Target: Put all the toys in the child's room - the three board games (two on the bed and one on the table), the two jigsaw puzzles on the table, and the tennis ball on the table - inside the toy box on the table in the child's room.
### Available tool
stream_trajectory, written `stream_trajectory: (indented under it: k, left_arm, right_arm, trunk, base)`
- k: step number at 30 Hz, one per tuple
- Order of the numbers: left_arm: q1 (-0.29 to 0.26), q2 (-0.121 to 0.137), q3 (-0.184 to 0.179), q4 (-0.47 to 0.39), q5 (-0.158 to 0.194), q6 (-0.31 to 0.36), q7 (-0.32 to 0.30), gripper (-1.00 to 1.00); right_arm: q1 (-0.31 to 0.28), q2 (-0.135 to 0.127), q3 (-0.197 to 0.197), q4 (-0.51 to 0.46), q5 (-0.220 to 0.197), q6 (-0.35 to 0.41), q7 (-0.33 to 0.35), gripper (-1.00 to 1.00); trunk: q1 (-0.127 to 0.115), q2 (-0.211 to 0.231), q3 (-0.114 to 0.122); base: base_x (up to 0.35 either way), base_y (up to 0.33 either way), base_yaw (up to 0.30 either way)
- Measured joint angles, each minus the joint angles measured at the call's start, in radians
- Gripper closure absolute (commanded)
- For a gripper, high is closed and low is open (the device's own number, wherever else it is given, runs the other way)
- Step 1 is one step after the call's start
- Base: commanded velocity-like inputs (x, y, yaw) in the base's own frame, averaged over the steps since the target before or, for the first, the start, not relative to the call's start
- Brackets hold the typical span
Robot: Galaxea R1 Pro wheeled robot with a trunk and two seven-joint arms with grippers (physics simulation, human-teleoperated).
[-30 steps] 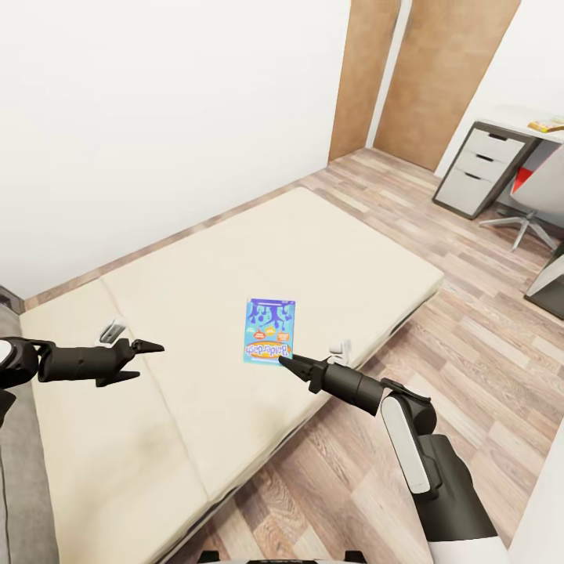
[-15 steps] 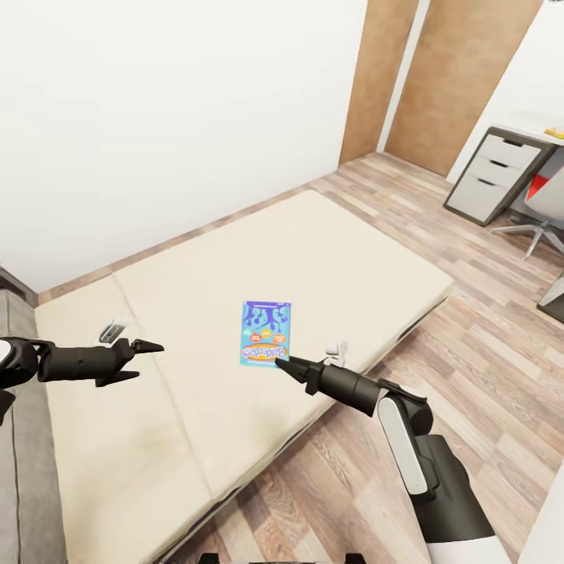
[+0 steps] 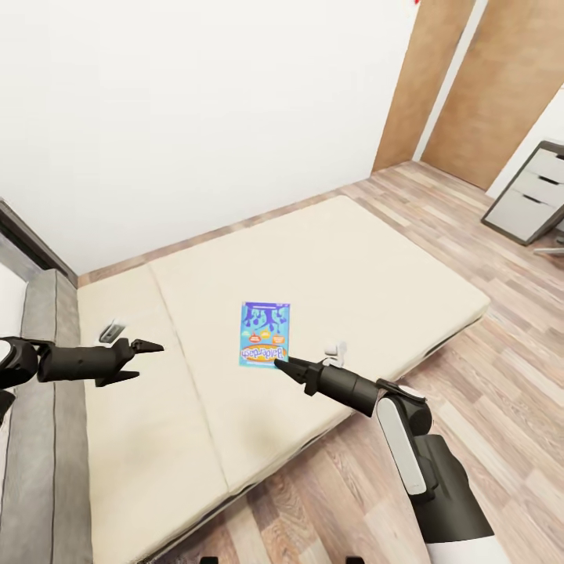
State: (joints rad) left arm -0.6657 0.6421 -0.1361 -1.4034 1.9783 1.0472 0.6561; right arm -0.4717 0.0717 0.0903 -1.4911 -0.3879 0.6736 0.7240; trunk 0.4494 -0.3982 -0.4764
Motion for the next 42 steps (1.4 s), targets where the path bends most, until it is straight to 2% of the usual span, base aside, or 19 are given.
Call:
stream_trajectory:
  k: [12, 42]
  left_arm:
    - [0.000, -0.001, -0.002, 0.000, 0.000, 0.000, 0.001, -1.00]
    - [0.000, 0.000, -0.001, 0.000, 0.000, 0.000, 0.002, -1.00]
  right_arm:
    - [0.000, 0.000, 0.000, 0.002, -0.001, 0.000, 0.000, 1.00]
    - [0.000, 0.000, -0.001, 0.003, -0.004, -0.027, 0.000, 1.00]
  trunk:
    - [0.000, 0.000, 0.007]
    - [0.000, 0.000, 0.008]
  base:
    - [0.013, -0.001, 0.234]
    - [0.040, -0.025, 0.008]
